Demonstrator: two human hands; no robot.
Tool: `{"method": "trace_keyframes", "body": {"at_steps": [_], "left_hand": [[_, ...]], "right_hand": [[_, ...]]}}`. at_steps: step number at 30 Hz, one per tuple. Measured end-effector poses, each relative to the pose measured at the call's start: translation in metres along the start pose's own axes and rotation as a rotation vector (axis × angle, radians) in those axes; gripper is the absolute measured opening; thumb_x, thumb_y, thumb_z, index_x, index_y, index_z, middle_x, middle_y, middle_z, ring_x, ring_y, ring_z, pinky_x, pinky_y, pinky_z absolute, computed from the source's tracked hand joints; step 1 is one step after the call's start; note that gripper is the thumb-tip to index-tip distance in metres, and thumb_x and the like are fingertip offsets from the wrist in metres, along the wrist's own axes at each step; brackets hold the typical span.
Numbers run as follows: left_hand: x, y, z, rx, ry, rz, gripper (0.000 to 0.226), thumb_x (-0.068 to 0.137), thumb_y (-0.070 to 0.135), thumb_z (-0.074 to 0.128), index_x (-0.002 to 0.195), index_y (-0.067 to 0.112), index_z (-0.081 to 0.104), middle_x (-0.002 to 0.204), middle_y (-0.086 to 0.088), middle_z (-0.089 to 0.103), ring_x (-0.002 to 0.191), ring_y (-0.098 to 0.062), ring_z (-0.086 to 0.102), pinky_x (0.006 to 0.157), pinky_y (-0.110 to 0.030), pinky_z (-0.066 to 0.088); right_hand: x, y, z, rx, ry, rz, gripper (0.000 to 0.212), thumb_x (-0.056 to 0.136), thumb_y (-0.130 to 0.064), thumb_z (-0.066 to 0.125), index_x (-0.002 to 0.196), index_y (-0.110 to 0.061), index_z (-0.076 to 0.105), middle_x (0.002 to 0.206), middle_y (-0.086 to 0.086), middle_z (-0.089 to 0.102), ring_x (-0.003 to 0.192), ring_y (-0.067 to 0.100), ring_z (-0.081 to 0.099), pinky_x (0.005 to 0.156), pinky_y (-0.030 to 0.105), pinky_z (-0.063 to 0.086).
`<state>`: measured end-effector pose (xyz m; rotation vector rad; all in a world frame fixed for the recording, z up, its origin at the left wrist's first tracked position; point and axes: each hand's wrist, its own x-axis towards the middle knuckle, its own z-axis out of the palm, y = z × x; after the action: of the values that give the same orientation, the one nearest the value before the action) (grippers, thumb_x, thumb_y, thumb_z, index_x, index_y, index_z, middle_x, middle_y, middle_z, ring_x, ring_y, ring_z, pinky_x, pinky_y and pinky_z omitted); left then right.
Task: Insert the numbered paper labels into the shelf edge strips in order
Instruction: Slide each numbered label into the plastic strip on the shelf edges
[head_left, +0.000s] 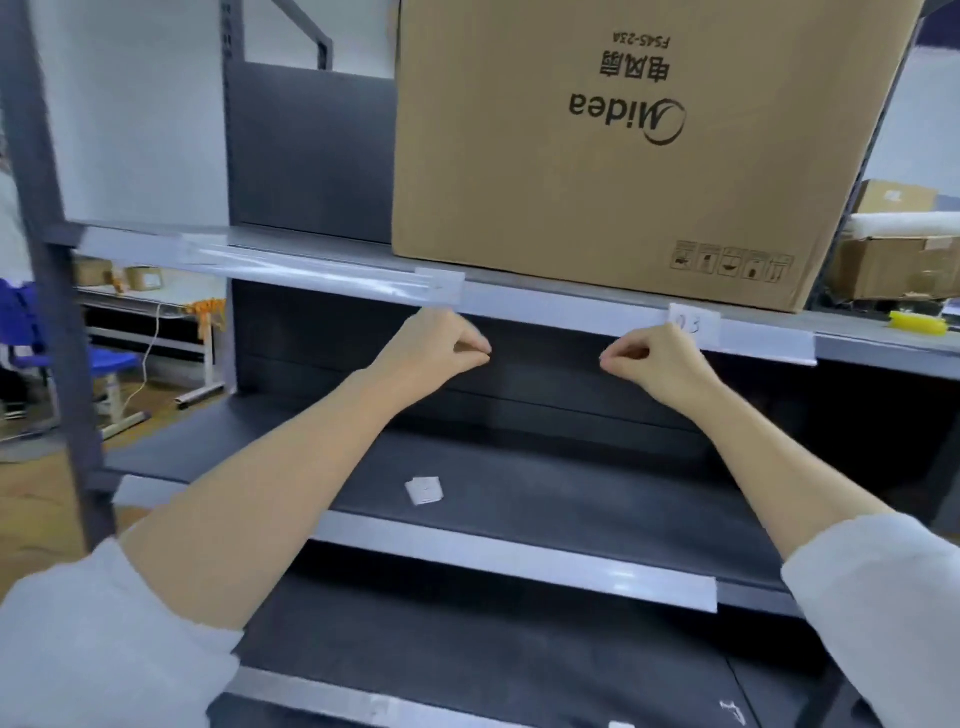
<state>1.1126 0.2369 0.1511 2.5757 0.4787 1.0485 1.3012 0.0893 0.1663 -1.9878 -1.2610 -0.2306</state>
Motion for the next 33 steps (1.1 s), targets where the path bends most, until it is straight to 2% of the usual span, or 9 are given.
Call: {"method": "trace_keyframes", "body": {"at_steps": [3,5,8,10,19,22,27,30,33], "left_hand": [[-0.057,-0.05,-0.027,0.001,-0.016,-0.088,0.02,0.083,0.012,0.063,0.101,0.008,0.069,0.109,-0.009,0.07,0.1,-0.019,0.063,0.097,-0.033,0.046],[-0.092,-0.086,-0.048,0.016,-0.036,-0.184,0.019,0.083,0.011,0.063,0.1,0.006,0.07,0.103,-0.01,0.072,0.087,-0.014,0.066,0.086,-0.024,0.048],[-0.13,-0.131,-0.077,0.0,-0.039,-0.348,0.017,0.08,0.008,0.065,0.096,0.002,0.07,0.084,-0.013,0.072,0.051,0.008,0.061,0.056,-0.001,0.044],[-0.147,-0.149,-0.091,-0.005,-0.028,-0.412,0.015,0.08,0.006,0.065,0.093,0.001,0.071,0.086,-0.015,0.073,0.044,0.011,0.058,0.049,-0.001,0.043],[-0.184,-0.169,-0.124,0.041,-0.023,-0.486,0.018,0.084,0.007,0.061,0.099,0.001,0.068,0.099,-0.018,0.072,0.068,-0.018,0.063,0.065,-0.019,0.046],[-0.189,-0.179,-0.125,0.064,-0.033,-0.485,0.02,0.084,0.009,0.061,0.102,0.002,0.068,0.099,-0.017,0.072,0.077,-0.018,0.064,0.075,-0.022,0.045],[-0.195,-0.209,-0.119,0.053,-0.052,-0.515,0.02,0.084,0.008,0.062,0.102,0.003,0.068,0.102,-0.015,0.072,0.086,-0.022,0.067,0.078,-0.023,0.046],[-0.188,-0.236,-0.109,0.049,-0.061,-0.53,0.019,0.082,0.01,0.063,0.1,0.004,0.069,0.099,-0.014,0.073,0.078,-0.019,0.065,0.078,-0.023,0.047],[-0.177,-0.27,-0.092,0.039,-0.068,-0.553,0.02,0.082,0.011,0.064,0.1,0.005,0.069,0.103,-0.012,0.072,0.089,-0.022,0.067,0.082,-0.024,0.049]], "right_hand": [[-0.032,-0.027,0.045,0.019,-0.062,0.038,0.012,0.082,-0.009,0.065,0.087,-0.002,0.073,0.068,-0.006,0.062,0.059,-0.001,0.05,0.048,0.001,0.038],[-0.051,-0.04,0.073,0.036,-0.106,0.058,0.011,0.082,-0.009,0.065,0.085,-0.002,0.073,0.066,-0.009,0.059,0.058,-0.003,0.049,0.046,-0.001,0.038],[-0.075,-0.056,0.103,0.036,-0.17,0.084,0.012,0.083,-0.011,0.063,0.084,-0.004,0.073,0.07,-0.011,0.061,0.066,0.0,0.053,0.053,0.001,0.04],[-0.085,-0.066,0.115,0.056,-0.217,0.119,0.013,0.084,-0.012,0.062,0.086,-0.005,0.073,0.073,-0.009,0.062,0.068,0.003,0.055,0.054,0.006,0.04],[-0.088,-0.119,0.155,0.108,-0.303,0.066,0.014,0.084,-0.009,0.059,0.085,-0.004,0.072,0.072,-0.01,0.062,0.067,-0.003,0.052,0.058,0.012,0.038],[-0.083,-0.13,0.169,0.106,-0.33,0.059,0.015,0.084,-0.008,0.058,0.085,-0.002,0.072,0.069,-0.013,0.061,0.066,-0.004,0.052,0.058,0.011,0.037],[-0.072,-0.136,0.201,0.118,-0.356,0.066,0.015,0.084,-0.008,0.059,0.085,-0.002,0.072,0.077,-0.002,0.066,0.066,0.007,0.055,0.057,0.012,0.039],[-0.058,-0.134,0.226,0.134,-0.374,0.078,0.014,0.085,-0.009,0.059,0.085,-0.005,0.073,0.078,-0.007,0.064,0.067,-0.003,0.054,0.058,0.01,0.038],[-0.04,-0.125,0.261,0.135,-0.397,0.093,0.013,0.084,-0.01,0.061,0.081,-0.008,0.073,0.074,-0.011,0.063,0.066,-0.003,0.054,0.06,0.009,0.041]]}}
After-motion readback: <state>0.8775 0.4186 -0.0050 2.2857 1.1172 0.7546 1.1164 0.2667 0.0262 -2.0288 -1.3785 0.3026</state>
